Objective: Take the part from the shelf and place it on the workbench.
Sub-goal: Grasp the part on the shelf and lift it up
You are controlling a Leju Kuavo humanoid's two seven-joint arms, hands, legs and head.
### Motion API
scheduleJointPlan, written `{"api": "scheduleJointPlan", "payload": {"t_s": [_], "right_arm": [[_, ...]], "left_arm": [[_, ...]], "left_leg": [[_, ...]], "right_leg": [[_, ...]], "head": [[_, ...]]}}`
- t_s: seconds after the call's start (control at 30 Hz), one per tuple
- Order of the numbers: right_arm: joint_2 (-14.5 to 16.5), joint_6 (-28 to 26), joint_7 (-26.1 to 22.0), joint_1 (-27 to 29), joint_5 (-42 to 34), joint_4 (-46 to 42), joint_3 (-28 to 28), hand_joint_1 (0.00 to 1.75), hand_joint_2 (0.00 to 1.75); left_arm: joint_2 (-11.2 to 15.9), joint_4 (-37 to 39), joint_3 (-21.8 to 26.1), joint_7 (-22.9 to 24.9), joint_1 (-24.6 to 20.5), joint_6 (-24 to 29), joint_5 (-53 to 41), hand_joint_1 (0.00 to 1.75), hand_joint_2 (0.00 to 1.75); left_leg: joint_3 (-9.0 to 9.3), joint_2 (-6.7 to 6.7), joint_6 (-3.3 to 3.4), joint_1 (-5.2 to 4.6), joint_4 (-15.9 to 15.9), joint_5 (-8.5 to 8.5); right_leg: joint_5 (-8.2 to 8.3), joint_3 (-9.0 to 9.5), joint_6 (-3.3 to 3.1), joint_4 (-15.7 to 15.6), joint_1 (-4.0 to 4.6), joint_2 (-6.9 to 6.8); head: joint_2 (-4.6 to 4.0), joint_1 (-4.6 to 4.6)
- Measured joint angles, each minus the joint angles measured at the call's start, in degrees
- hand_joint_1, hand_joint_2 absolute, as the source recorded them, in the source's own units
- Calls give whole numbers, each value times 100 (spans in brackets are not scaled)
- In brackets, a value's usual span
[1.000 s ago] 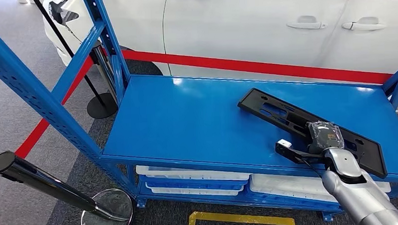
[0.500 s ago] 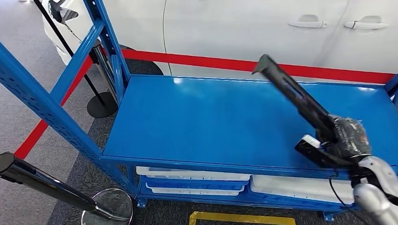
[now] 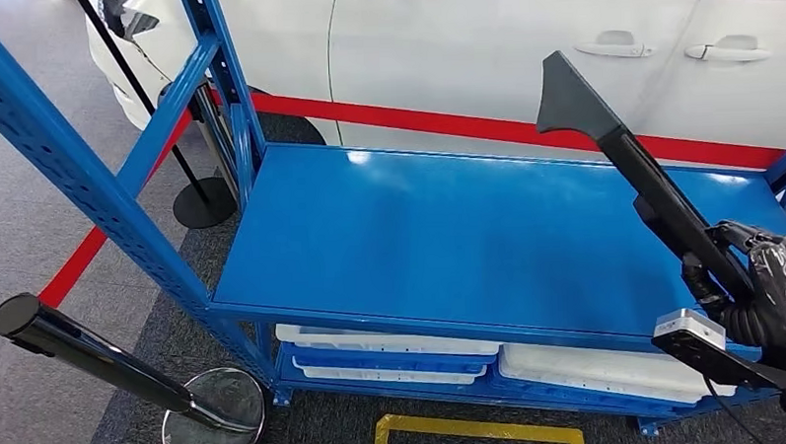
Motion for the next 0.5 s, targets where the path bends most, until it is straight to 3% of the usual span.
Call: {"api": "scheduleJointPlan", "payload": {"t_s": [0.07, 0.13, 0.2, 0.27, 0.33, 0.4, 0.43, 0.47, 0.5], "right_arm": [[-83, 7, -10, 70, -34, -126, -70, 175, 175], [-168, 11, -14, 98, -51, -228, -147, 175, 175], [-241, 13, -15, 118, -54, -307, -212, 175, 175], [-302, 13, -19, 161, -62, -377, -251, 175, 175], [-353, 11, -39, 222, -95, -449, -271, 175, 175], [-386, 10, -63, 273, -134, -507, -293, 175, 175], [-390, 10, -71, 300, -144, -525, -301, 175, 175], [-393, 9, -74, 324, -148, -541, -308, 175, 175], [-399, 9, -77, 347, -149, -559, -313, 175, 175]], "left_arm": [[-8, 0, 16, -2, -2, 0, -8, 0, 175], [-15, 0, 30, -6, -6, 1, -21, 0, 175], [-20, 0, 43, -11, -9, 2, -37, 0, 175], [-22, 0, 50, -14, -8, -1, -54, 0, 175], [-21, 0, 52, -14, -7, -5, -69, 0, 175], [-17, 0, 54, -15, -10, -14, -84, 0, 175], [-15, 0, 54, -15, -13, -17, -91, 0, 175], [-15, 0, 54, -15, -15, -20, -99, 0, 175], [-15, 0, 54, -15, -15, -22, -107, 0, 175]], "left_leg": [[-19, -4, -14, -3, 30, 0], [-31, -11, -65, -6, 33, 23], [-39, -15, -138, -3, 19, 65], [-70, -17, -209, -3, 58, 24], [-197, -9, -278, 10, 379, -300], [-416, 1, -333, 42, 1055, -783], [-499, 2, -355, 54, 1374, -934], [-509, 3, -371, 60, 1552, -973], [-419, 3, -379, 63, 1522, -901]], "right_leg": [[313, 454, -42, -772, 6, 0], [472, 769, -85, -1350, 46, 3], [512, 783, -116, -1431, 90, 1], [579, 759, -188, -1490, 62, -18], [661, 705, -282, -1534, 27, -42], [723, 612, -325, -1522, 32, -53], [751, 560, -326, -1506, 33, -55], [775, 506, -322, -1484, 34, -57], [796, 450, -315, -1456, 34, -58]], "head": [[0, -1], [0, -3], [0, -3], [0, -1], [0, -14], [0, -28], [0, -28], [0, -28], [0, -28]]}}
